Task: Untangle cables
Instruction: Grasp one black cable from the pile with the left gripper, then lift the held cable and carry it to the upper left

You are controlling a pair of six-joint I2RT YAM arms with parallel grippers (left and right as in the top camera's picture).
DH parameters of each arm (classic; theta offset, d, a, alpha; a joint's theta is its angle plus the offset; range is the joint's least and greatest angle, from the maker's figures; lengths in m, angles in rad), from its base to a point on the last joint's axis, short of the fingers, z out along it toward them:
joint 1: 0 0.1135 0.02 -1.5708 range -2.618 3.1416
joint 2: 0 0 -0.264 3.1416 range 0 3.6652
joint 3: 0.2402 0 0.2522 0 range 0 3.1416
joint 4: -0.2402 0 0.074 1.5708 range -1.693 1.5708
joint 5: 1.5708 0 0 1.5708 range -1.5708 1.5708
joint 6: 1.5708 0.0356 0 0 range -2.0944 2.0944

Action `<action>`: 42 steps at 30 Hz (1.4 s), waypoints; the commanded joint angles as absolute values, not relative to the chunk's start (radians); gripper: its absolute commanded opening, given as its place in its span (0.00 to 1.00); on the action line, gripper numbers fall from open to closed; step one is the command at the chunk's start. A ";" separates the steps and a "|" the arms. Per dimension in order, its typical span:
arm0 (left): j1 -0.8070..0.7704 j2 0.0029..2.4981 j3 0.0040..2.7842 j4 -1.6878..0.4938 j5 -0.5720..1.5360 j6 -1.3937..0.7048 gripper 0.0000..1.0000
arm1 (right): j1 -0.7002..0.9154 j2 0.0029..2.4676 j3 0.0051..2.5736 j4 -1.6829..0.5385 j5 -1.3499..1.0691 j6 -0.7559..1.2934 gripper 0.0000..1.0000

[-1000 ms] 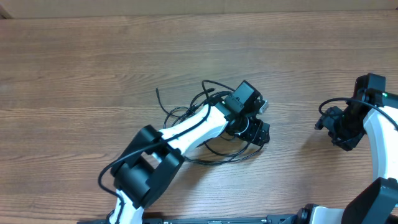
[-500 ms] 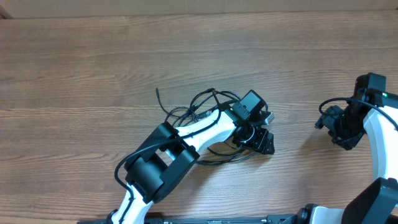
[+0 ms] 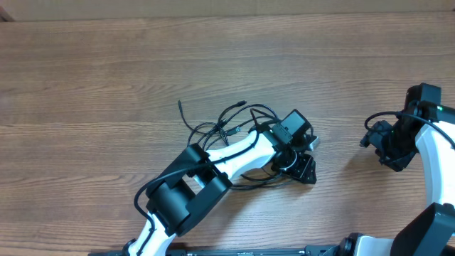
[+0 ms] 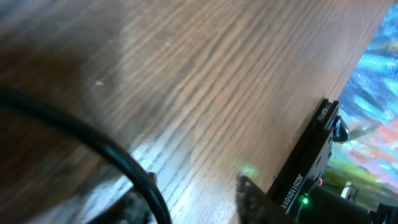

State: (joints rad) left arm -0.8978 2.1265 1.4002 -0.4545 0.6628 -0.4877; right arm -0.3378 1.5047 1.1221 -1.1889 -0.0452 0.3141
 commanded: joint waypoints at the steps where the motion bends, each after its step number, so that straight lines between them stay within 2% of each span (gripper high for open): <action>1: -0.907 2.136 1.402 -0.452 0.682 -0.486 0.24 | -0.333 1.504 1.145 -1.184 -0.046 0.317 0.66; 7: -0.859 2.131 1.404 -0.452 0.772 -0.447 0.04 | -0.333 1.504 1.145 -1.184 -0.046 0.317 0.65; 15: -0.670 2.045 1.426 -0.487 0.856 -0.380 0.04 | -0.333 1.504 1.145 -1.184 -0.046 0.317 0.66; 22: -0.483 1.829 1.505 -0.632 0.701 -0.281 0.04 | -0.333 1.504 1.145 -1.183 -0.046 0.317 0.65; 27: -0.368 1.668 1.597 -0.707 0.682 -0.265 0.04 | -0.333 1.504 1.145 -1.183 -0.046 0.317 0.65; 42: -0.072 1.335 1.767 -0.633 0.710 -0.265 0.04 | -0.333 1.504 1.145 -1.180 -0.046 0.317 0.66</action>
